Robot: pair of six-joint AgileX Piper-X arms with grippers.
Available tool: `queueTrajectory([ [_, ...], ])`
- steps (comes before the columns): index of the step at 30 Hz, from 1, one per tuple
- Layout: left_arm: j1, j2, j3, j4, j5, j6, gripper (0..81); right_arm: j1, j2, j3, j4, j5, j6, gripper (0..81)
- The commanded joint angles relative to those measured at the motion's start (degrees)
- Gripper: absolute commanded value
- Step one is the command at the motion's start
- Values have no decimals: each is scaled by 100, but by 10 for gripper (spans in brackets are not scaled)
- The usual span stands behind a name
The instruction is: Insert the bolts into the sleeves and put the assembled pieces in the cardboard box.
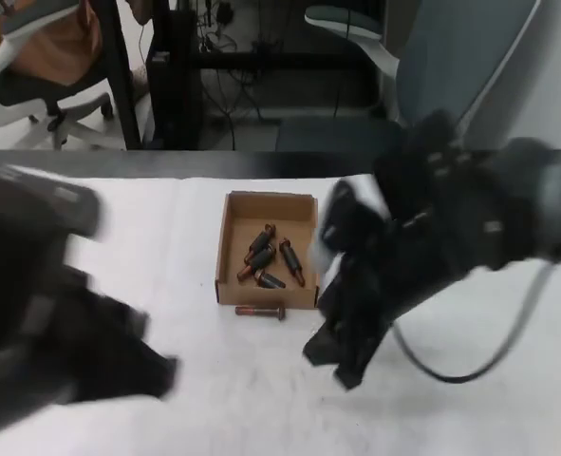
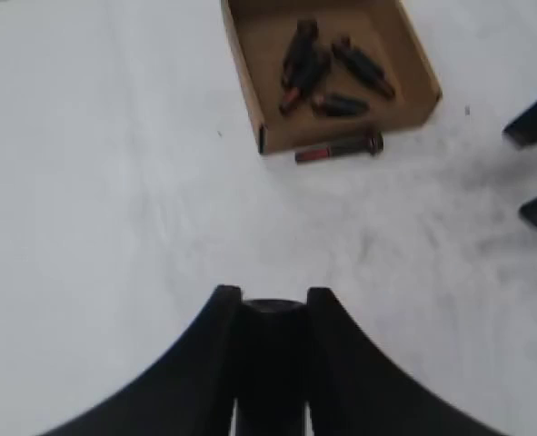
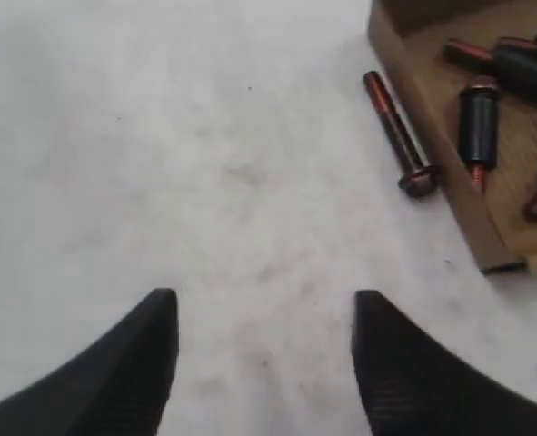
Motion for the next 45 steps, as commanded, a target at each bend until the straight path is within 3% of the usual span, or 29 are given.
queueTrajectory([
  [1,399,-641,12,-50,-81,89,18,112,503,-358,17,416,-624,539],
  [10,1809,-1638,12,727,63,864,18,487,1534,-1379,308,1509,-1804,539],
  [14,2174,-1619,24,810,177,1144,18,569,1871,-1771,308,1649,-1824,539],
  [18,2209,-1619,24,810,176,1203,18,570,2160,-2110,308,1749,-1824,531],
  [24,2194,-1619,24,799,176,1203,18,570,2338,-2289,308,1777,-1824,377],
  [28,2194,-1619,24,729,176,1203,18,570,2431,-2289,385,1802,-1837,371],
  [34,2194,-1619,24,638,176,1203,18,570,2630,-2303,472,2431,-2268,371],
  [41,2194,-1619,24,511,176,1203,18,570,2681,-2312,899,2082,-2531,360],
  [42,2194,-1619,24,508,176,1203,18,592,2681,-2312,1022,2058,-2594,304],
  [45,2194,-1619,24,497,176,1203,18,655,2681,-2326,1530,2072,-2630,1],
])
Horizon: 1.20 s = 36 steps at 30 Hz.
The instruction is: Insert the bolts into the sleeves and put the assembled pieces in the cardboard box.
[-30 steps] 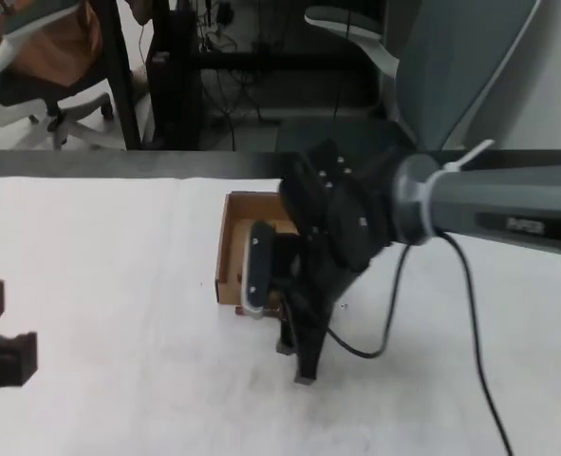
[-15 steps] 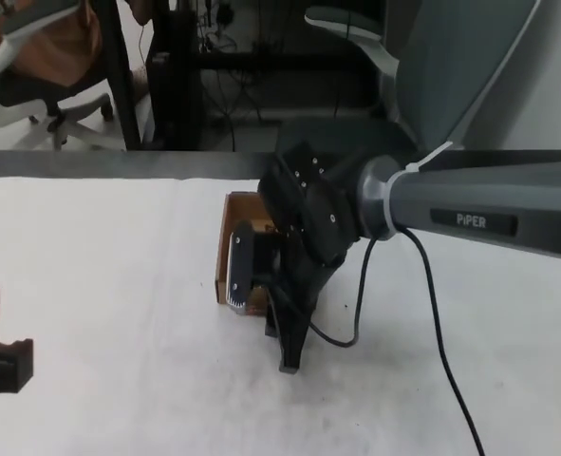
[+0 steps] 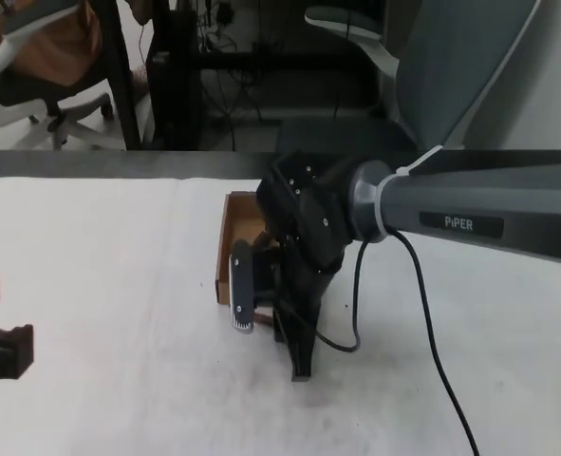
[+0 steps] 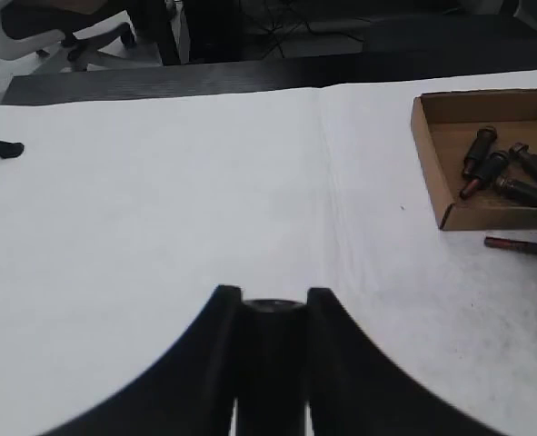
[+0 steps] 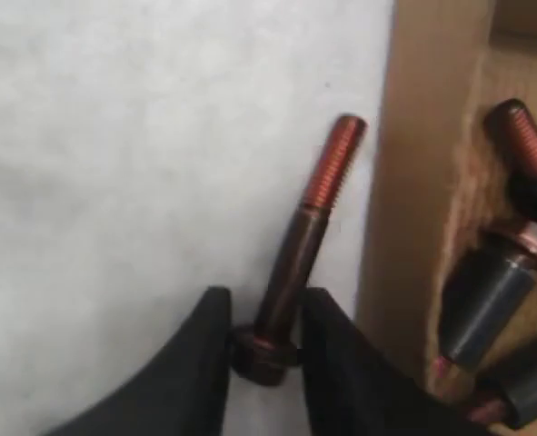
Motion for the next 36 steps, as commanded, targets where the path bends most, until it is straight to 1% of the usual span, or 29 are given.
queueTrajectory([
  [1,9,-23,-10,-108,7,4,18,70,81,38,836,-80,-130,1],
  [7,9,-23,78,-281,87,4,18,320,-31,39,1784,359,-36,0],
  [10,9,-23,207,-318,361,4,18,496,-273,39,2384,216,191,1],
  [12,9,-23,318,-305,484,-39,18,615,-488,60,2547,85,337,4],
  [16,9,-23,378,-265,652,-185,18,733,-814,161,2088,-239,527,4],
  [22,9,-38,378,-265,1218,-393,18,762,-812,332,1688,-386,1135,0],
  [24,9,-38,378,-241,1223,-393,18,762,-812,447,1702,-386,1180,76],
  [26,9,-38,378,-180,1223,-393,18,762,-812,513,1728,-386,1252,234],
  [27,9,-38,378,-149,1223,-393,18,762,-812,538,1734,-368,1253,372],
  [29,9,-38,378,-103,1223,-393,18,762,-812,541,1759,-219,1437,575],
  [30,9,-38,378,-95,1223,-393,18,774,-812,541,1758,-71,1643,634],
  [31,9,-38,378,-82,1206,-393,18,784,-841,541,1758,66,1938,657],
  [32,9,-38,378,-67,1207,-393,18,777,-886,541,1758,102,2263,652],
  [33,9,-38,378,-52,1207,-393,18,777,-947,541,1734,91,2605,634],
  [35,9,-38,378,-10,1207,-393,18,790,-1086,541,1634,210,3559,581],
  [36,9,-38,378,11,1207,-393,18,790,-1168,541,1577,270,4376,561],
])
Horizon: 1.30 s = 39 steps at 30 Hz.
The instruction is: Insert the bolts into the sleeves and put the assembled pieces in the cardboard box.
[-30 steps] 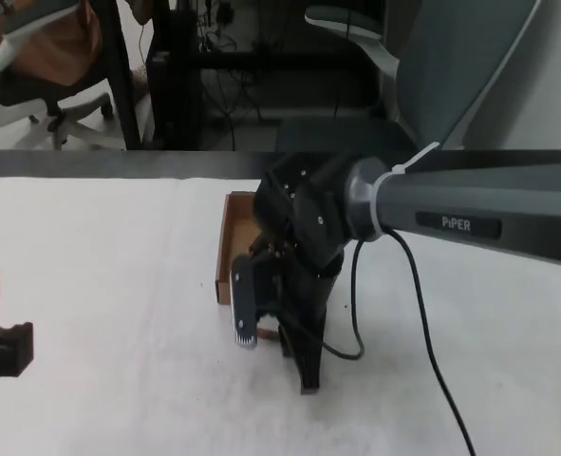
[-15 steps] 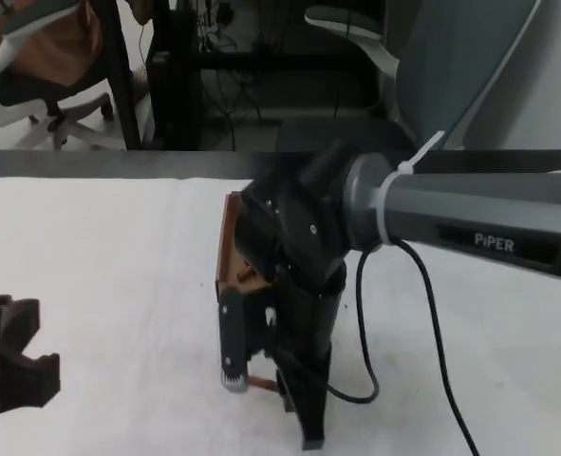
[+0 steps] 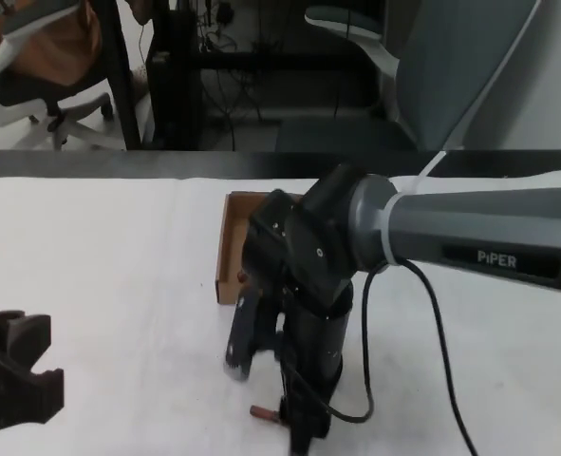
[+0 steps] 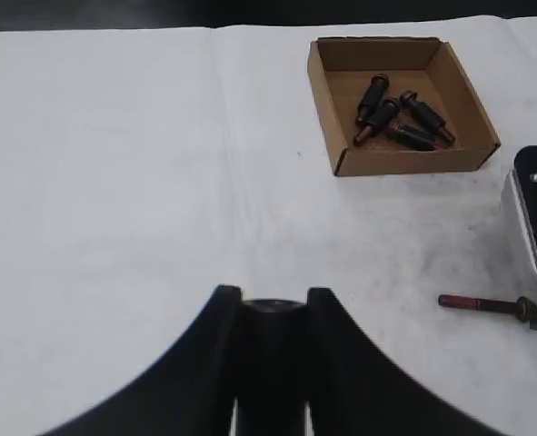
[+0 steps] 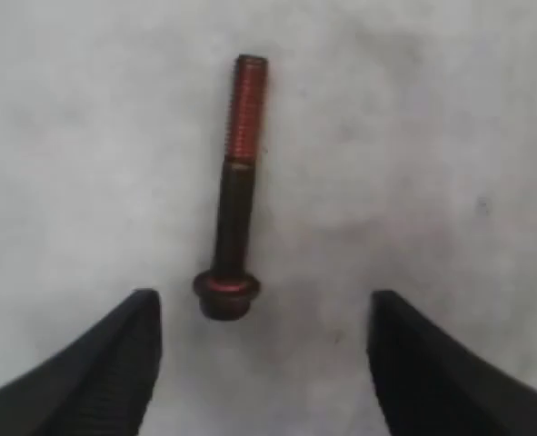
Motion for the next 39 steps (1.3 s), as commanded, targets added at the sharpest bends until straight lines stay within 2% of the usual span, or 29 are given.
queueTrajectory([
  [1,9,-38,-20,50,2,-35,18,14,-361,-15,-148,121,2249,553],
  [3,9,-38,-20,174,0,-35,18,37,-499,-15,-128,-99,3861,559],
  [4,9,-38,-20,247,0,-35,18,67,-573,-15,-127,-240,4975,559],
  [10,-4,-62,-31,644,0,-35,18,479,-655,-15,-457,-324,8506,559],
  [13,-84,-152,-76,657,-86,-25,18,700,-639,-15,-617,271,10439,559],
  [15,-141,-228,-164,752,-86,-12,18,769,-640,37,-593,822,11266,559],
  [17,-182,-311,-247,908,-86,74,18,767,-640,131,-581,988,11848,549],
  [22,-289,-619,-372,1153,-394,145,18,681,-640,555,-568,641,12509,388],
  [23,-286,-683,-370,1177,-395,145,18,681,-640,628,-590,563,12608,377],
  [33,-286,-899,-370,1657,-387,184,18,640,-640,1120,-776,721,12688,378],
  [39,-286,-899,-370,1688,-382,184,18,567,-640,1503,-1927,711,12688,378],
])
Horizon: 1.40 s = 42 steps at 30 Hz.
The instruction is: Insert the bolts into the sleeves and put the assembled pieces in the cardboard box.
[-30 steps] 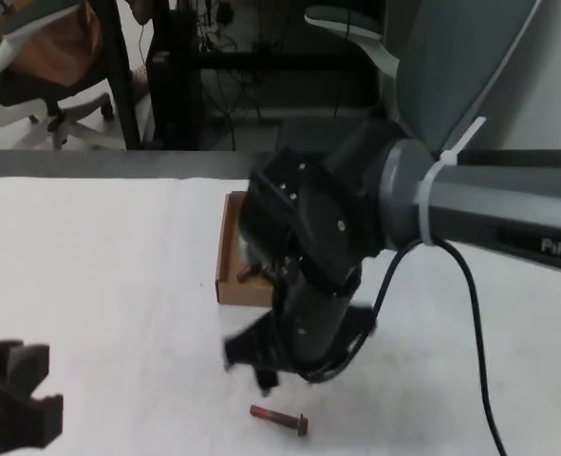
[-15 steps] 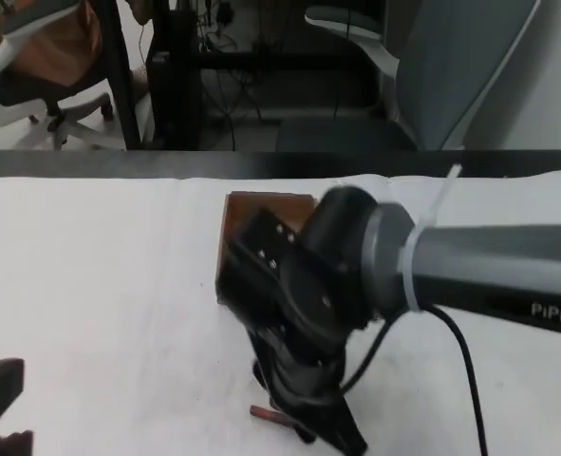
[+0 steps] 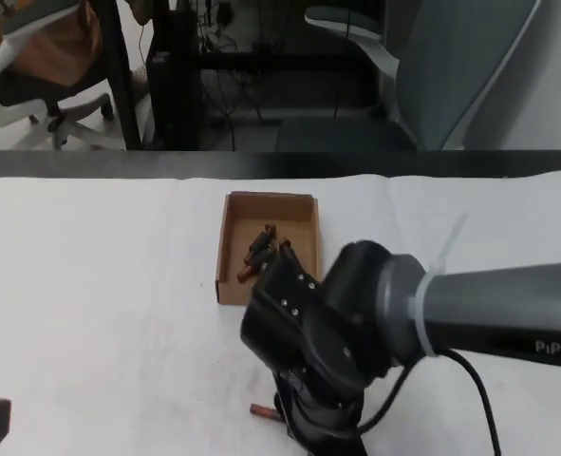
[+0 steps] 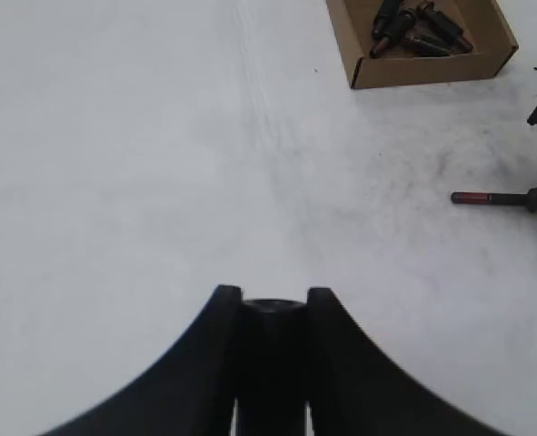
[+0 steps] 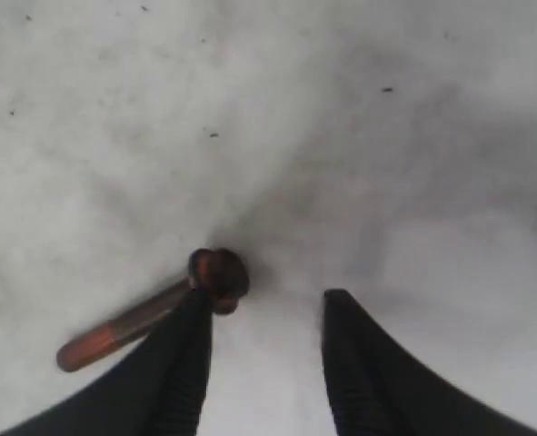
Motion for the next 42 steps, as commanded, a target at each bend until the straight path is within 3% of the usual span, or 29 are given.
queueTrajectory([
  [1,-20,-51,-86,-4,-41,44,18,-63,-36,153,-730,-2,26,378],
  [20,-20,-51,-86,-18,-2,44,18,-423,-7,444,-1028,130,-94,377],
  [22,-20,-51,-86,-18,-2,44,18,-486,4,444,-1038,62,-94,328],
  [23,-20,-51,-86,-32,-2,44,18,-507,4,444,-1038,40,-94,256],
  [25,-20,-51,-86,-89,31,44,18,-527,4,444,-1093,37,-137,34],
  [26,-20,-51,-86,-150,114,101,18,-525,4,444,-1168,37,-134,3],
  [35,-20,-51,-72,-1022,1221,238,18,-525,-26,432,-2105,173,-427,6],
  [37,-20,-51,-72,-1110,1241,238,18,-543,-124,432,-2247,421,-910,6],
  [42,-20,-41,281,-1285,1754,238,18,-638,-701,419,-2232,1118,-3517,6],
])
